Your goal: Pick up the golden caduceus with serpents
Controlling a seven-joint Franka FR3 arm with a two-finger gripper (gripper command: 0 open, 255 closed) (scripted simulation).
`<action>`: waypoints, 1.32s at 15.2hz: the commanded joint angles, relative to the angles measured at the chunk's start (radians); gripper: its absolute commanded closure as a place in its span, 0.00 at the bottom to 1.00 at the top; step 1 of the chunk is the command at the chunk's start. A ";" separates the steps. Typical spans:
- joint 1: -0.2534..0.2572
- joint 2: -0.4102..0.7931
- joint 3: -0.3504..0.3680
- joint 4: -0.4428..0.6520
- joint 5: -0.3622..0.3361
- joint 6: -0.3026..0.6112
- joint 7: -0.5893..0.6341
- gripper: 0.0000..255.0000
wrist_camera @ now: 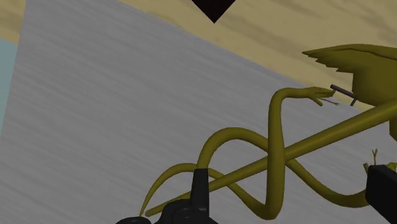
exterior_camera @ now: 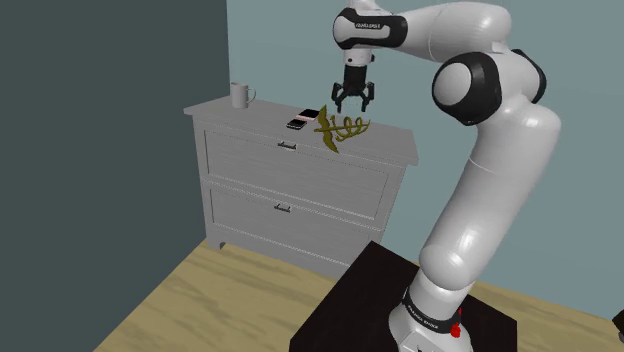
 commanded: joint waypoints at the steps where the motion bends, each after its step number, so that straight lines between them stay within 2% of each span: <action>1: -0.001 0.000 -0.001 -0.020 0.000 0.021 0.004 0.00; 7: 0.000 -0.013 0.000 -0.098 -0.005 0.086 0.013 0.00; 8: 0.001 -0.016 0.001 -0.102 -0.006 0.087 0.014 1.00; 17: 0.000 -0.013 0.000 -0.098 -0.005 0.086 0.013 1.00; 20: -0.001 -0.005 -0.001 -0.047 -0.002 0.044 0.007 1.00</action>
